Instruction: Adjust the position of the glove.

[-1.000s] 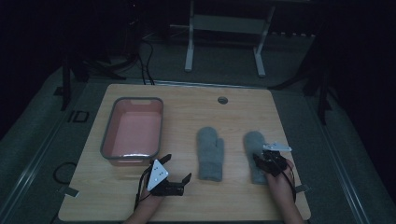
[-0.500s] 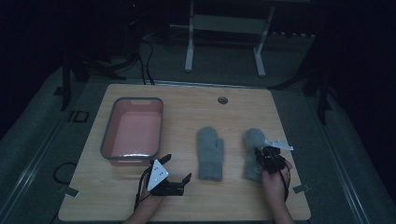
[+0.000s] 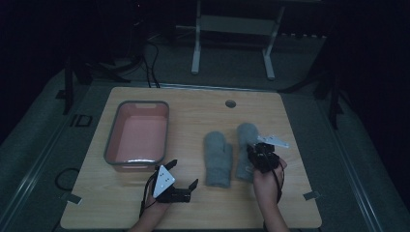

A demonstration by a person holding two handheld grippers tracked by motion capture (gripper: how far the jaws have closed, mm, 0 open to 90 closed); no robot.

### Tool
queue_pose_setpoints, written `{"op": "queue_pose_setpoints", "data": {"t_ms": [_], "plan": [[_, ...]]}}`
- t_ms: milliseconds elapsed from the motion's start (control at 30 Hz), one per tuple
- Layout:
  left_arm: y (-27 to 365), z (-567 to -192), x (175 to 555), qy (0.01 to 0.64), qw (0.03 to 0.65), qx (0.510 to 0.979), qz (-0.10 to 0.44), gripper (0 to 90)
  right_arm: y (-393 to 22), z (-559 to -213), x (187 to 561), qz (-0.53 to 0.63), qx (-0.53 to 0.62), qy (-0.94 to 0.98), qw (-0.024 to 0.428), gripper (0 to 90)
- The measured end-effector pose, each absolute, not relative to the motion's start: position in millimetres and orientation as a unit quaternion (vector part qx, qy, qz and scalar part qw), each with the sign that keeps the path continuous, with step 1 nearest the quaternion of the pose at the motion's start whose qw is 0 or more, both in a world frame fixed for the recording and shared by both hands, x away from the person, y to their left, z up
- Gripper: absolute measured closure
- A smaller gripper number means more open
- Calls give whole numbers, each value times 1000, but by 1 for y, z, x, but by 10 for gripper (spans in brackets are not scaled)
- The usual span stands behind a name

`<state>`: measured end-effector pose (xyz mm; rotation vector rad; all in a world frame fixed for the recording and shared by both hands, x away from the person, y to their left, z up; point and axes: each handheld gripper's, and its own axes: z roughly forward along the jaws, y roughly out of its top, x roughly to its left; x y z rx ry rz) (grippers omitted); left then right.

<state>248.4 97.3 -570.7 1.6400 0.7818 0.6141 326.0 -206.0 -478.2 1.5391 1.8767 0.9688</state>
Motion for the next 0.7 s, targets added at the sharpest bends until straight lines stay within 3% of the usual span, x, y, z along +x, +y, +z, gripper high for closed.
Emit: {"op": "queue_pose_setpoints", "data": {"t_ms": [433, 700], "plan": [[99, -571, 248, 336, 575, 699, 260, 9, -128, -474, 326, 369, 541, 719, 233, 791], [99, -571, 248, 336, 576, 699, 259, 9, -117, -493, 332, 351, 548, 730, 210, 789]]}}
